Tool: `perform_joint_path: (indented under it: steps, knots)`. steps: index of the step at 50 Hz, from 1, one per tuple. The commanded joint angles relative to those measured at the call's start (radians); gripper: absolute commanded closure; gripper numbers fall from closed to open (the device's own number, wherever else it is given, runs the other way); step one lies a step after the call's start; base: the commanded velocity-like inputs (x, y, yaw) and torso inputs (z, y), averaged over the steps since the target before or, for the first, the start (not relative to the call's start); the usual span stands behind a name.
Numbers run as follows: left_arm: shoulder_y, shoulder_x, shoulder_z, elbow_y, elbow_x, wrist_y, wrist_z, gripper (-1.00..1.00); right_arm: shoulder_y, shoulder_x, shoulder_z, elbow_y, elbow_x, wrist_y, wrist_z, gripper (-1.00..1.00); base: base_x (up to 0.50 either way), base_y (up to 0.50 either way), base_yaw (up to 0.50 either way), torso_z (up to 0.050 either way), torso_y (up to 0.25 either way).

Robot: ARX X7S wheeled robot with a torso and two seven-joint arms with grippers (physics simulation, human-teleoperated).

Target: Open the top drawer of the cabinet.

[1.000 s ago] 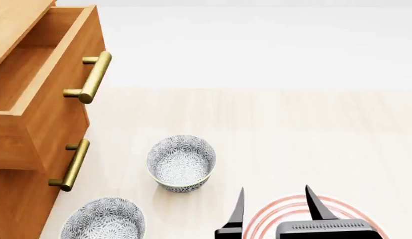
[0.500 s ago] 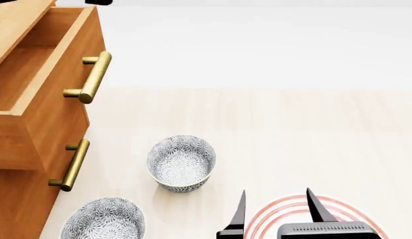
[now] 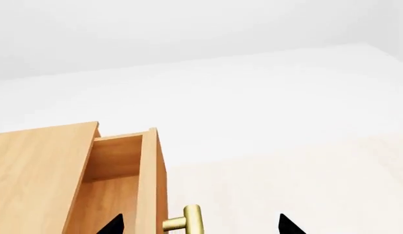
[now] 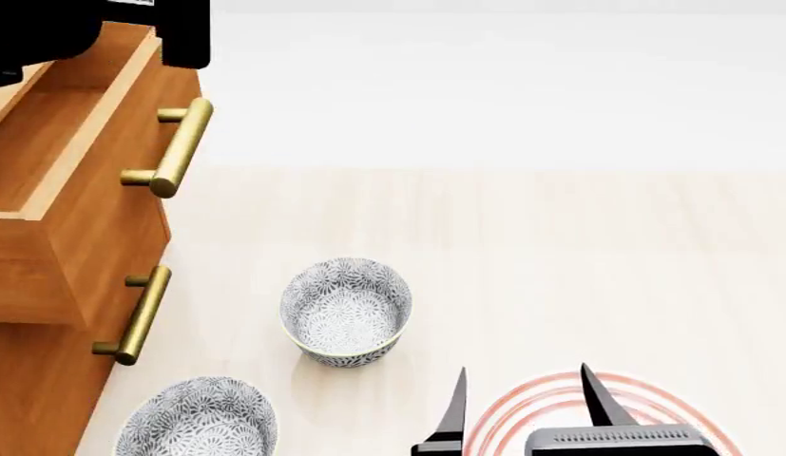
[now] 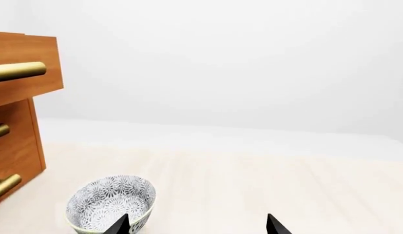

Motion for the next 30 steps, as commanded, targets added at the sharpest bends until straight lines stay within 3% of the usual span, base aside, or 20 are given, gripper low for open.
perform_joint_path:
  steps: [1, 30]
  knots:
    - [0.015, -0.013, 0.026, -0.089, -0.002, 0.070, 0.011, -1.00, -0.001, 0.001, -0.005, 0.004, -0.001, -0.005, 0.001, -1.00, 0.00, 0.00, 0.00, 0.000, 0.000]
    - [0.041, -0.021, 0.052, -0.337, -0.005, 0.240, 0.046, -1.00, 0.001, 0.004, -0.011, 0.021, 0.003, -0.014, 0.003, -1.00, 0.00, 0.00, 0.00, 0.000, 0.000]
